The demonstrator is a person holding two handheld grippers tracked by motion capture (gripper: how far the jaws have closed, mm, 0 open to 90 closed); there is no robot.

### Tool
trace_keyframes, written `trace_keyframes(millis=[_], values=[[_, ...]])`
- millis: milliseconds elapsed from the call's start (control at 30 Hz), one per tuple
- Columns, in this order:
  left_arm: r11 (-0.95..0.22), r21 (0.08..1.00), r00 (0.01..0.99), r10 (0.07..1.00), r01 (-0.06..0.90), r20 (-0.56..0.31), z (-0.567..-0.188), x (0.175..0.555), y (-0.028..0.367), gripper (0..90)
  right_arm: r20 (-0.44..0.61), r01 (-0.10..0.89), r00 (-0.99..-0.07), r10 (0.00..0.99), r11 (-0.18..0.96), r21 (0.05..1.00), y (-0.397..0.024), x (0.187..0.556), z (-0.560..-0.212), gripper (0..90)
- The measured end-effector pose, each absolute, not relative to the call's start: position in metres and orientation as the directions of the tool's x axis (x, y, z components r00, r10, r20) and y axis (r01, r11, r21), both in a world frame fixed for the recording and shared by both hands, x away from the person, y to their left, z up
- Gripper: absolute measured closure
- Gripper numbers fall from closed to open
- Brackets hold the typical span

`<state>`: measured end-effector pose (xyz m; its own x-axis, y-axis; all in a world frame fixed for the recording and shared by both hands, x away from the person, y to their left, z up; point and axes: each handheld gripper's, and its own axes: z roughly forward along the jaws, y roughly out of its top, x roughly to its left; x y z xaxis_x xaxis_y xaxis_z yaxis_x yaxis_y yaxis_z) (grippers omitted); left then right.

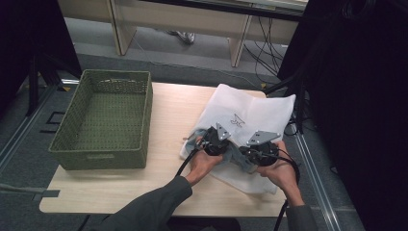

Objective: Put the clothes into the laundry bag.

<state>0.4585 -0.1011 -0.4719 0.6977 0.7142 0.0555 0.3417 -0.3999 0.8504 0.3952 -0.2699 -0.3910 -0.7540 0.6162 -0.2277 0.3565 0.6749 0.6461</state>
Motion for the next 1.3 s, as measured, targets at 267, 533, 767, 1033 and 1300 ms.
trace_keyframes(millis=[267,533,767,1033,1300], values=[[-0.374,0.826,0.721,0.691,0.423,-0.056,-0.488,0.458,-0.085,46.1,-0.164,0.425,-0.769,0.618,0.686,0.59,-0.273,0.398,-0.425,89.0],[-0.437,0.809,0.709,0.705,0.393,0.036,-0.455,0.441,-0.025,30.1,-0.298,0.377,-0.726,0.62,0.721,0.581,-0.264,0.394,-0.422,61.7],[-0.462,0.723,0.66,0.752,0.513,0.012,-0.466,0.448,0.002,23.4,-0.347,0.388,-0.674,0.652,0.712,0.585,-0.247,0.398,-0.425,54.2],[-0.463,0.728,0.681,0.732,0.506,-0.008,-0.495,0.469,-0.016,66.7,-0.367,0.413,-0.674,0.641,0.739,0.531,-0.249,0.419,-0.437,87.2],[-0.399,0.807,0.747,0.66,0.436,-0.077,-0.479,0.466,-0.062,79.2,-0.228,0.412,-0.726,0.649,0.676,0.611,-0.255,0.405,-0.419,89.7]])
